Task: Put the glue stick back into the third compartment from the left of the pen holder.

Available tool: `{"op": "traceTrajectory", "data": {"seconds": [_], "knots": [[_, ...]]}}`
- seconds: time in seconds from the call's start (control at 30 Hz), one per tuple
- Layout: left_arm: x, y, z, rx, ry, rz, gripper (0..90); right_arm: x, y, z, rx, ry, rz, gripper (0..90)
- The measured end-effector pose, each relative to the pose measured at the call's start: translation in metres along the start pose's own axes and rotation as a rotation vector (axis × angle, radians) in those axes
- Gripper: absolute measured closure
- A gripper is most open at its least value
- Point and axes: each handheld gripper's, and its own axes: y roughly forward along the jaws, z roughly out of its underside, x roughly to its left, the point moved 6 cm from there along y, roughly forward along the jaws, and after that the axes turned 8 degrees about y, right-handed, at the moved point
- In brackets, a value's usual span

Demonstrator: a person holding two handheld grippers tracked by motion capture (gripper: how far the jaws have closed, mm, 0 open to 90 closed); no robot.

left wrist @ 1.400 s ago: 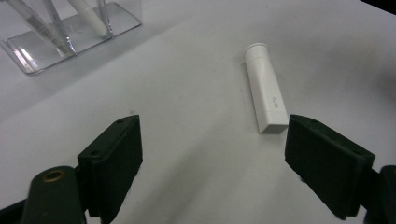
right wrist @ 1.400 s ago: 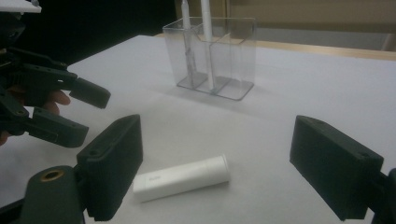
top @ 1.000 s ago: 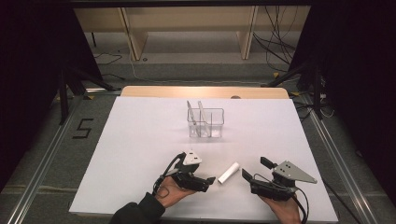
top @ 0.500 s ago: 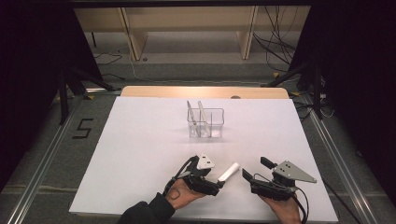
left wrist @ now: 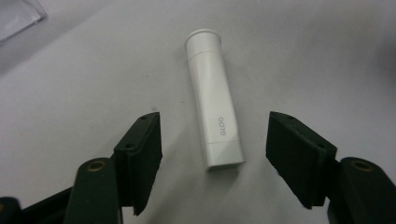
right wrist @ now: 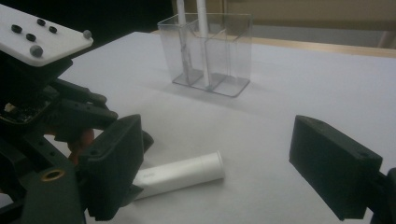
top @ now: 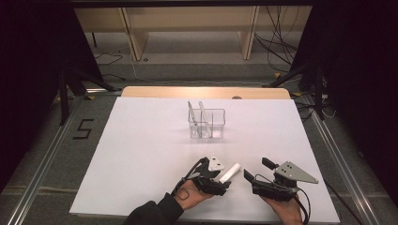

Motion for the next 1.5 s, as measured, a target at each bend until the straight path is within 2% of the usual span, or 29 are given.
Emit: {"op": "traceTrajectory", "data": {"seconds": [0.23,0.77,0.97,1.3,1.5], "knots": [[-0.001,0.005,0.000,0.018,0.011,-0.013,47.7,0.000,0.000,0.000,-0.001,-0.002,0.002,18.5],[-0.005,0.009,0.002,0.026,0.007,0.006,66.3,0.000,0.000,0.000,0.000,-0.006,0.000,18.7],[-0.004,0.009,0.002,0.032,0.001,0.005,69.8,0.000,-0.001,0.000,0.000,-0.005,0.001,18.8],[0.000,0.008,0.002,0.018,-0.037,0.023,71.0,0.000,-0.001,0.000,0.000,-0.006,0.000,18.9],[0.009,-0.002,-0.001,-0.021,-0.060,0.017,71.1,0.000,-0.001,-0.001,-0.004,-0.004,-0.001,18.9]]}}
